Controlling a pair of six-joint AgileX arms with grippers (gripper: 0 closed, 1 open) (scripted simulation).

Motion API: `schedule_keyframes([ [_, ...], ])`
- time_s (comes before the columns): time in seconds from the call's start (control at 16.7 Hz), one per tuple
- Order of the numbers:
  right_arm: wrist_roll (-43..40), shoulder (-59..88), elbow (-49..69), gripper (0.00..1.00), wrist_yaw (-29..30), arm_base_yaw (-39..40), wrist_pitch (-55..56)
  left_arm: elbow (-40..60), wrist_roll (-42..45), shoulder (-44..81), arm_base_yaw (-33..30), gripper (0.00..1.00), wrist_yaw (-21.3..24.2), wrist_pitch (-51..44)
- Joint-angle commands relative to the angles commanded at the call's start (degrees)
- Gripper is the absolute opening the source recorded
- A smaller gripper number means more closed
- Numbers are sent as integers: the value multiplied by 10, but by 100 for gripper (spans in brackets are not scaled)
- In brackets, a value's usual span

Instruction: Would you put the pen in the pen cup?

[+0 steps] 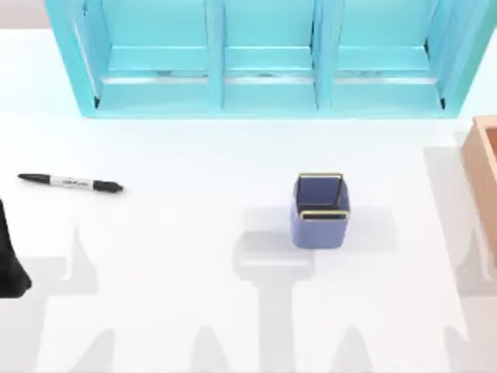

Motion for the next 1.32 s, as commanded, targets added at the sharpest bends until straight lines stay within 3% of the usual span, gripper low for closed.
schedule_keyframes([
  [0.24,0,0,0,100,0,0,0,6,-19,19,1,100,1,12],
  [0.42,0,0,0,100,0,0,0,27,-92,92,1,100,7,51],
  [1.08,0,0,0,100,0,0,0,133,-611,675,-9,100,57,273],
  [1.32,0,0,0,100,0,0,0,168,-757,835,-12,100,71,342],
])
